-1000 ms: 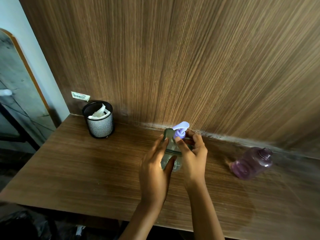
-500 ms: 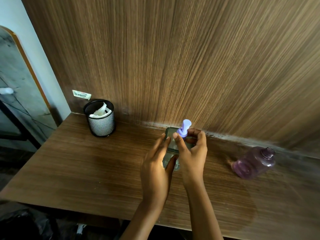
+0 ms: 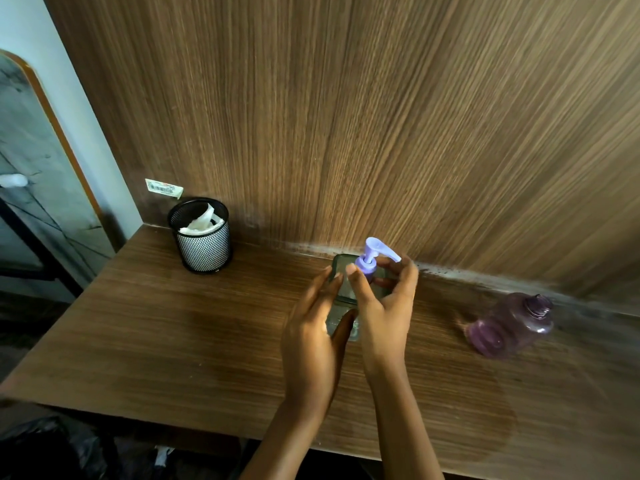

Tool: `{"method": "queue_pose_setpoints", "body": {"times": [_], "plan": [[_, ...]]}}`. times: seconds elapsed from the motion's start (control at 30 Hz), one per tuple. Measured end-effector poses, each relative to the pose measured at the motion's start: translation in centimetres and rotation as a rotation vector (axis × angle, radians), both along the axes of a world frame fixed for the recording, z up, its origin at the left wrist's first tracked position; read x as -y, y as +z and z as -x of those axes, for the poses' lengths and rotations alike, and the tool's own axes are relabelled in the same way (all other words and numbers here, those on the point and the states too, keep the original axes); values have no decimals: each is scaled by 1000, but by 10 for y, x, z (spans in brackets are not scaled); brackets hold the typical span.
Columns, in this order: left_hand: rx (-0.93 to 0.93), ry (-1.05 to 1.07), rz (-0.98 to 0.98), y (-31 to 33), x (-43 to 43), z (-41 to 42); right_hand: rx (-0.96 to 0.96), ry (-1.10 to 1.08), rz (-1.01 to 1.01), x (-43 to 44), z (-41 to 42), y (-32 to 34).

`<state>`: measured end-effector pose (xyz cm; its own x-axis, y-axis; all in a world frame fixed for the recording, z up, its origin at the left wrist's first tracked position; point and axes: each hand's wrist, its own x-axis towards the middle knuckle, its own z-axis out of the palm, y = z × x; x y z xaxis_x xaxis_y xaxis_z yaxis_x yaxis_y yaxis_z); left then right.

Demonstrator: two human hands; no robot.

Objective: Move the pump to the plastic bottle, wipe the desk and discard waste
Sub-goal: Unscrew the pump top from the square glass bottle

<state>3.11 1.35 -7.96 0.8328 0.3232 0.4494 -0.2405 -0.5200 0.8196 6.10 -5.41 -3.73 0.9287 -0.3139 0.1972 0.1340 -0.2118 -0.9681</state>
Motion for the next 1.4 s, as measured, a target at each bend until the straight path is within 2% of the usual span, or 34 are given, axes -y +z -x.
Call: {"method": "queue_pose_setpoints", "body": {"times": [0.4, 0.63, 0.9, 1.27, 1.4], "plan": [[1, 13, -12, 3, 1, 2, 25, -26, 42, 0, -3, -3], [8, -1, 58, -2, 2, -1, 6, -24, 96, -5, 1, 2], [-16, 27, -5, 2, 2, 3, 30, -72, 135, -1, -4, 1], [-24, 3, 16, 4, 1, 3, 69, -13, 144, -2, -1, 0], [-15, 17, 41, 3, 2, 2, 21, 9, 131, 0, -3, 0]]}}
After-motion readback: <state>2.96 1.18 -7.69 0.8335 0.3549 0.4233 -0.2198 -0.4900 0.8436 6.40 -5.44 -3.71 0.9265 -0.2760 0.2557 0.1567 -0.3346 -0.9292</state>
